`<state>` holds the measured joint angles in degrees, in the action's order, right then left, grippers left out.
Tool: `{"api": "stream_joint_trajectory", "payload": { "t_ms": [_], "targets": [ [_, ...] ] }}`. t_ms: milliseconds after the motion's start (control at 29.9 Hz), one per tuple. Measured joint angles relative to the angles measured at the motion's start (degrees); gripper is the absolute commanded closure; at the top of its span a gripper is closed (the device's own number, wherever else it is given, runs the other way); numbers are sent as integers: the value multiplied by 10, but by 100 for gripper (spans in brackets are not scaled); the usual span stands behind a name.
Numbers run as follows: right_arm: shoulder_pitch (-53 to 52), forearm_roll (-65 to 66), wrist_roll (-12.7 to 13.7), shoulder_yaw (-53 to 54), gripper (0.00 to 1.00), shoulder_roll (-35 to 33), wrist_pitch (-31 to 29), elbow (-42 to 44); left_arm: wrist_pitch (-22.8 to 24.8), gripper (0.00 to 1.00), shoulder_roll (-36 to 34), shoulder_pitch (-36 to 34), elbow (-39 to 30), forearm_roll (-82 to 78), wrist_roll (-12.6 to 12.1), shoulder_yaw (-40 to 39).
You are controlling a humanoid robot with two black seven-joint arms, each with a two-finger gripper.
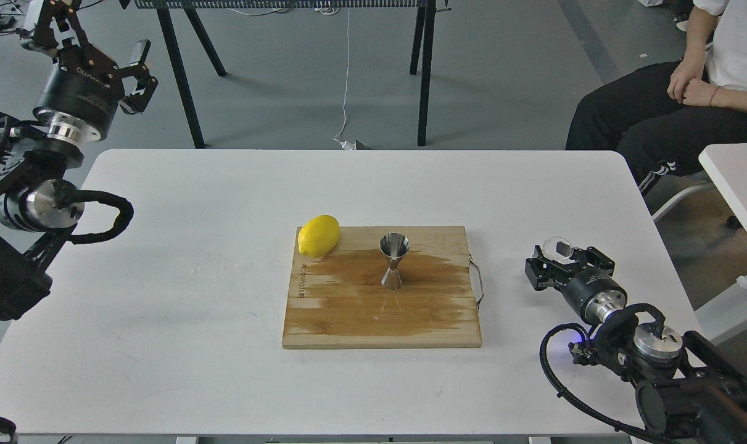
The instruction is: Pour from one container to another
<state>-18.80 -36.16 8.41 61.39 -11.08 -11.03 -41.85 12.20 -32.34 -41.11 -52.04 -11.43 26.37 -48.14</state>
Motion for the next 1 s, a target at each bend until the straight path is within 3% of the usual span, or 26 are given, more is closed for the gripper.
{"api": "stream_joint_trajectory", "payload": {
  "t_ms": [435, 1003],
  "targets": [
    [-60, 83, 0, -31, 71, -4, 98, -176, 0, 0, -7, -1, 0, 0, 0, 2],
    [-140, 109, -1, -116, 71, 68, 118, -194, -1, 0, -18, 0, 0, -1, 1, 1]
  ]
}}
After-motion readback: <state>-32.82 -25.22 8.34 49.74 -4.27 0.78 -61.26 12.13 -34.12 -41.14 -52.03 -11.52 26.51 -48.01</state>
